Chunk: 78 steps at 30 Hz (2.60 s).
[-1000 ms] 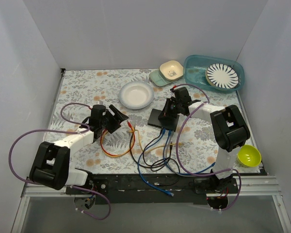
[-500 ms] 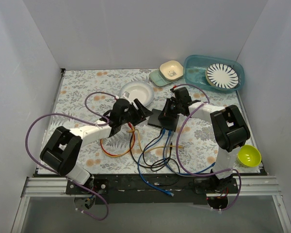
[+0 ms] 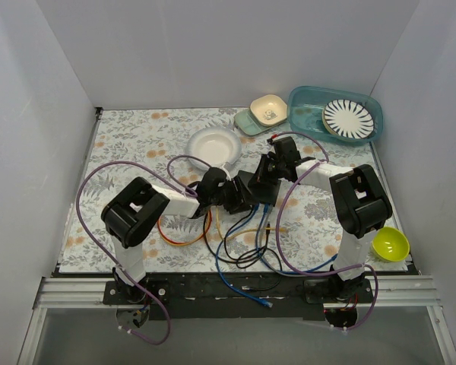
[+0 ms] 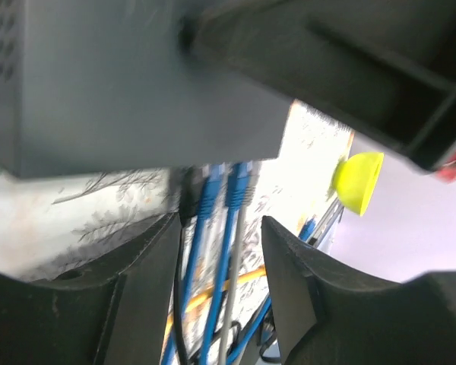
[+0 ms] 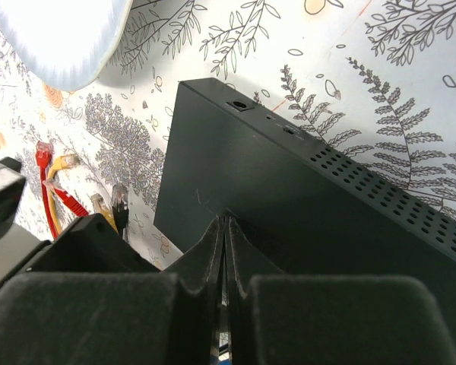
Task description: Pull the plug from the switch port
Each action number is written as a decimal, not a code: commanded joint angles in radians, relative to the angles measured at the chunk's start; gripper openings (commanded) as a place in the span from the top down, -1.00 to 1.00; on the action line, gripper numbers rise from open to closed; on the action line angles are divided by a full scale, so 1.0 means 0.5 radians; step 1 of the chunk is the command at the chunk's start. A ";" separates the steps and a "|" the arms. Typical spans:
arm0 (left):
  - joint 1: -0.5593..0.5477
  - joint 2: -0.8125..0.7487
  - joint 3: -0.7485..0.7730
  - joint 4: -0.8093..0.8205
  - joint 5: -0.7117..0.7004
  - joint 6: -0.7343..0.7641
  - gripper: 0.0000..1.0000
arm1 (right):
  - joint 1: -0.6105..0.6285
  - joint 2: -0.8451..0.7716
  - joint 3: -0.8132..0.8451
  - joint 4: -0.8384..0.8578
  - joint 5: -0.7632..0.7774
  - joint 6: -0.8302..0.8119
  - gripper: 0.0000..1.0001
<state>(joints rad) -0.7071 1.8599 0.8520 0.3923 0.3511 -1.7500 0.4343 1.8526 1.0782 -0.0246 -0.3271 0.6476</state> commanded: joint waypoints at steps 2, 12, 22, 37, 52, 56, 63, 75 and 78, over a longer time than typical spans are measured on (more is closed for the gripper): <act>-0.003 -0.020 -0.112 0.117 -0.039 -0.062 0.06 | -0.031 0.059 -0.095 -0.267 0.154 -0.102 0.87; -0.006 0.130 -0.143 0.154 -0.208 -0.243 0.06 | -0.043 0.077 -0.098 -0.264 0.145 -0.102 0.87; -0.006 0.244 -0.050 0.099 -0.279 -0.271 0.22 | -0.056 0.093 -0.095 -0.251 0.117 -0.092 0.87; 0.024 0.376 -0.035 0.080 -0.199 -0.249 0.47 | -0.059 0.102 -0.098 -0.242 0.108 -0.089 0.88; 0.030 0.379 -0.038 0.044 -0.175 -0.176 1.00 | -0.065 0.111 -0.095 -0.236 0.102 -0.089 0.88; 0.030 0.348 -0.121 0.096 -0.120 -0.142 1.00 | -0.071 0.127 -0.080 -0.239 0.099 -0.089 0.88; 0.030 0.223 -0.317 0.145 -0.067 -0.117 1.00 | -0.086 0.142 -0.064 -0.239 0.087 -0.089 0.88; 0.548 -0.881 -0.643 -0.628 -0.561 -0.074 0.95 | -0.092 0.105 -0.086 -0.236 0.105 -0.092 0.88; 0.708 -0.986 -0.569 -0.772 -0.561 0.027 0.13 | -0.092 0.111 -0.080 -0.236 0.102 -0.089 0.88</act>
<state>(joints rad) -0.4278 1.4559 0.5270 0.2047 0.1600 -1.8111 0.4011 1.8606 1.0718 -0.0143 -0.3744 0.6510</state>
